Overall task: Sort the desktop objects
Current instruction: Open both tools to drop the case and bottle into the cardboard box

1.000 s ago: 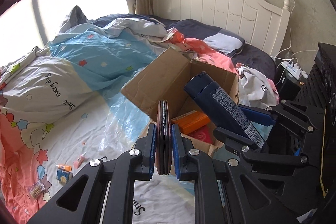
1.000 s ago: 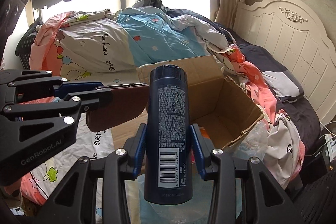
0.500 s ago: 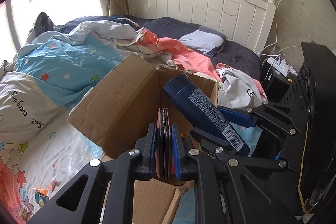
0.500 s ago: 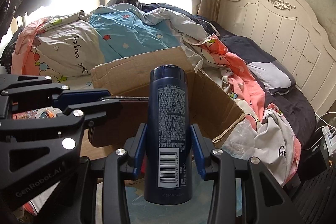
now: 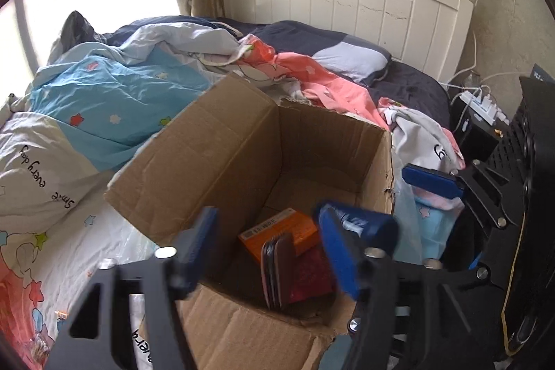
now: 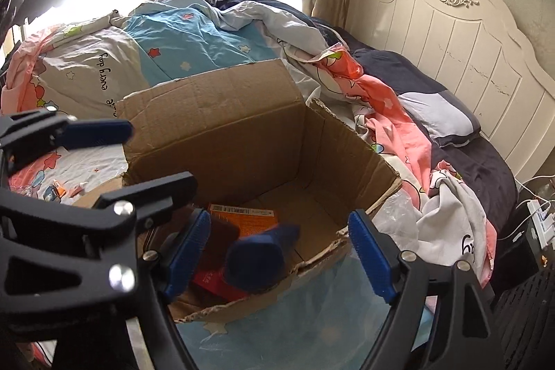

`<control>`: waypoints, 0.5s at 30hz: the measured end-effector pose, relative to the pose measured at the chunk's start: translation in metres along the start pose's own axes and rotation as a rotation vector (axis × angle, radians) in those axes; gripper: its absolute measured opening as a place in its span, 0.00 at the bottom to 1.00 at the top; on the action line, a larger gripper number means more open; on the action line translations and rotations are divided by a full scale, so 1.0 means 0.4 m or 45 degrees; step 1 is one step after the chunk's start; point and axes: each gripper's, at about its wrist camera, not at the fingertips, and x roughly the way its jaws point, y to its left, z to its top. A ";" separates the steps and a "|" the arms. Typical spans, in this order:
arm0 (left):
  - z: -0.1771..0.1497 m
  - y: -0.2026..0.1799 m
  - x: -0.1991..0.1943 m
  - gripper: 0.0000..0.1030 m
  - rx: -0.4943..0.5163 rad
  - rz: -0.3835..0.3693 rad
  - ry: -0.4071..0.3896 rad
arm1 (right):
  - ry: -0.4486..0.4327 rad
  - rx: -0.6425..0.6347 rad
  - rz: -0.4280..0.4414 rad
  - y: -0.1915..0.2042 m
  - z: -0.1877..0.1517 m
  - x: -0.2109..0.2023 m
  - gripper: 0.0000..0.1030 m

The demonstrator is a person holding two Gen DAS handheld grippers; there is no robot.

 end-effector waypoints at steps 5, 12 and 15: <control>0.008 0.024 -0.038 1.00 -0.054 -0.054 -0.063 | -0.018 0.047 -0.003 -0.009 0.007 -0.021 0.78; -0.019 0.044 -0.096 1.00 -0.038 0.029 -0.083 | -0.045 0.060 -0.015 0.034 0.009 -0.081 0.78; -0.043 0.073 -0.141 1.00 -0.076 0.031 -0.095 | -0.068 0.054 -0.010 0.073 0.007 -0.109 0.78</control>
